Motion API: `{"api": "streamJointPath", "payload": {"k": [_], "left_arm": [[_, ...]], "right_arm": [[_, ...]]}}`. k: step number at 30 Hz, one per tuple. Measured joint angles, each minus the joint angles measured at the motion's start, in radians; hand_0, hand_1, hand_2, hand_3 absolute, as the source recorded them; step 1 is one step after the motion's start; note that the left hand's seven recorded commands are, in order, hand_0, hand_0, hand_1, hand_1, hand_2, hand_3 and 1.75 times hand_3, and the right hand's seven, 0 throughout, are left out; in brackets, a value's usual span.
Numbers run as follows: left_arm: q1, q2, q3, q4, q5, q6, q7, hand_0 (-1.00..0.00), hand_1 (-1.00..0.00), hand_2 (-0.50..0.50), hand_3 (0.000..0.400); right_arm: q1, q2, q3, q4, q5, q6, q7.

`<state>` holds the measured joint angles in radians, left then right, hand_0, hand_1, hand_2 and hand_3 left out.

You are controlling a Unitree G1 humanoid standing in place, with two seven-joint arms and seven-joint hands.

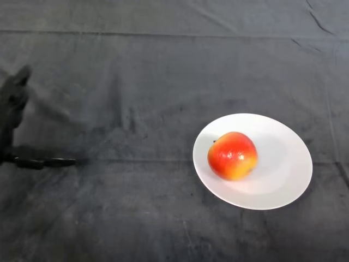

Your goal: Move the apple to the plate

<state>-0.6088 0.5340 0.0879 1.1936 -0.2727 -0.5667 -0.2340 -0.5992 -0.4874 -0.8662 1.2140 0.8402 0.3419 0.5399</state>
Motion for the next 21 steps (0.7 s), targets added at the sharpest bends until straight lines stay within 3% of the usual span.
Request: {"api": "streamJointPath", "payload": {"k": [8,21], "left_arm": [[0.007,0.026,0.133,0.001,-0.116,0.048,-0.005,0.0,0.0,0.0,0.0],[0.059,0.086,0.294,0.001,-0.218,0.084,-0.004,0.0,0.0,0.0,0.0]], "right_arm": [[0.0,0.0,-0.0002,0.0,0.0,0.0,0.0],[0.0,0.0,-0.0001,0.0,0.0,0.0,0.0]]}}
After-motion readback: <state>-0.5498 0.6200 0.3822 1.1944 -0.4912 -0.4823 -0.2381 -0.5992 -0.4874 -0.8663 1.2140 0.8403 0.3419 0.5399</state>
